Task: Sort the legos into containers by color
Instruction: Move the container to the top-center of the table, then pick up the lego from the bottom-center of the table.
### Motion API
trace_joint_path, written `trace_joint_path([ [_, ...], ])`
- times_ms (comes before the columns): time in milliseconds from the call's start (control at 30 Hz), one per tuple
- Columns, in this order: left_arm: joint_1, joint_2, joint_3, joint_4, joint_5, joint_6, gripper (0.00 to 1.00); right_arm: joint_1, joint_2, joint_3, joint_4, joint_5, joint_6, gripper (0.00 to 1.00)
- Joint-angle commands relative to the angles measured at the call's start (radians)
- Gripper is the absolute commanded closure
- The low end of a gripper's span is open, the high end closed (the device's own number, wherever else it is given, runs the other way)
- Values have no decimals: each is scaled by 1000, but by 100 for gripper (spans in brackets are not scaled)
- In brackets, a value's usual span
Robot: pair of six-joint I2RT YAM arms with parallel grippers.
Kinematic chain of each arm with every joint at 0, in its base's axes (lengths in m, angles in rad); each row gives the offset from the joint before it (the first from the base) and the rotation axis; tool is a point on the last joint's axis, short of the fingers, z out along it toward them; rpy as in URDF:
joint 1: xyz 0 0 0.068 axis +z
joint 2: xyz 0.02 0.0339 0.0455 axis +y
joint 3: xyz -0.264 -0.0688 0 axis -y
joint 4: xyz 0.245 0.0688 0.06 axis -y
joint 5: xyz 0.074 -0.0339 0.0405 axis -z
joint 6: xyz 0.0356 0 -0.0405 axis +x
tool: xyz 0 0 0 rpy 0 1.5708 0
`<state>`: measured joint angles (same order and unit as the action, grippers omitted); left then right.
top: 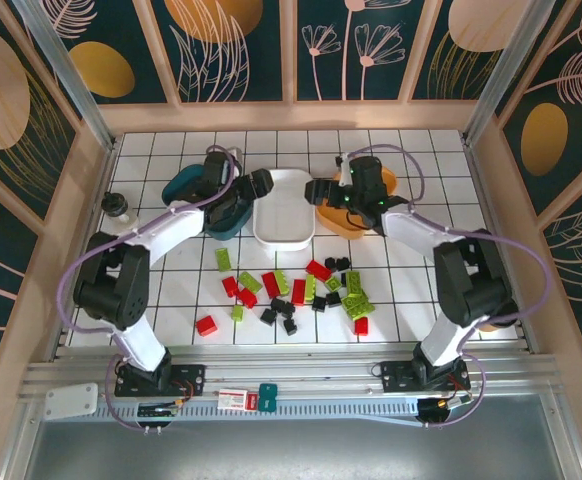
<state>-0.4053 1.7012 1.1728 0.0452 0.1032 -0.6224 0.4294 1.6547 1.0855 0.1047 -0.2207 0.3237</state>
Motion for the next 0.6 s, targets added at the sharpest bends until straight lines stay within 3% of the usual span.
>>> trace_joint_path([
  [0,-4,-140,-43,-1,-17,-10,6,32,-143,-63,-88,147,20,11],
  [33,-6,-175,-75,8,-15,-14,2,43,-176,-98,-105,168,37,12],
  [267,-17,-448,-370,86,15,-60,1,133,-442,-442,-236,298,188,15],
  [433,-16,-585,-515,119,27,-79,1,160,-566,-561,-328,296,225,16],
  [567,-17,-631,-585,141,41,-92,1,163,-568,-581,-316,241,199,17],
])
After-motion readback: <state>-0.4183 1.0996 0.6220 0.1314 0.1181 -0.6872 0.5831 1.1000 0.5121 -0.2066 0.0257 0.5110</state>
